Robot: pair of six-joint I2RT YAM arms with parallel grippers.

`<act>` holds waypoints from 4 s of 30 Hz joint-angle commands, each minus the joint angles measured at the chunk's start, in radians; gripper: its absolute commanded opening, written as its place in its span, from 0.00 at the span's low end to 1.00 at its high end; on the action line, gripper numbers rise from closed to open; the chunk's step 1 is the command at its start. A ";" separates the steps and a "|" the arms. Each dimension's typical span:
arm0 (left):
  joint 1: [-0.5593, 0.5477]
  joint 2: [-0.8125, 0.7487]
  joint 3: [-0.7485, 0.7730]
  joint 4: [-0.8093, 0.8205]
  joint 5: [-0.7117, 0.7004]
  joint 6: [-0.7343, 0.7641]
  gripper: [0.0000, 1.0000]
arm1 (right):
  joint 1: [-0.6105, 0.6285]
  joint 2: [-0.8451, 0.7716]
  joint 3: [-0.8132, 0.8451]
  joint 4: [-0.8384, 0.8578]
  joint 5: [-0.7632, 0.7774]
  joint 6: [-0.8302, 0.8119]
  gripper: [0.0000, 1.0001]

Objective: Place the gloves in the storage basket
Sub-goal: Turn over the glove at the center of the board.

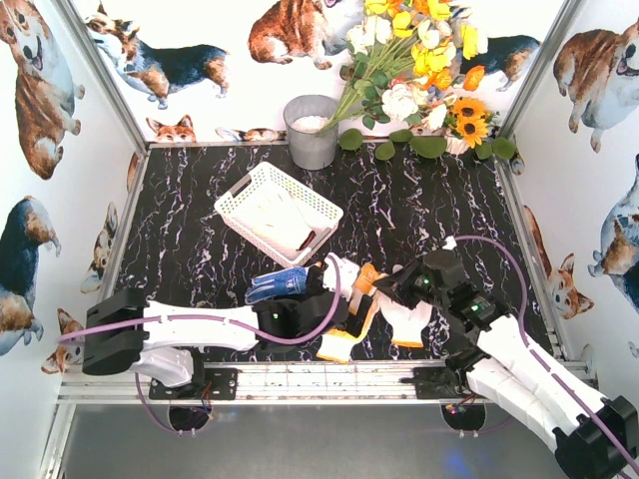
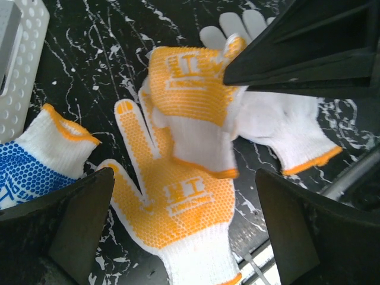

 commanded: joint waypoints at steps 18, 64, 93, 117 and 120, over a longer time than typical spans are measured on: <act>-0.005 0.254 0.115 0.088 -0.123 -0.146 0.96 | -0.001 0.023 0.211 -0.135 0.008 0.102 0.00; 0.151 0.034 -0.268 0.316 0.484 -0.613 0.00 | 0.053 0.228 0.354 -0.254 0.081 -0.354 0.48; 0.287 -0.011 -0.379 0.357 0.469 -0.608 0.33 | 0.205 0.140 -0.207 0.337 -0.035 0.119 0.53; 0.299 -0.015 -0.349 0.275 0.473 -0.591 0.18 | 0.239 0.145 -0.149 0.130 0.250 0.006 0.35; 0.300 -0.020 -0.351 0.274 0.477 -0.593 0.14 | 0.239 0.163 -0.133 0.123 0.265 -0.014 0.32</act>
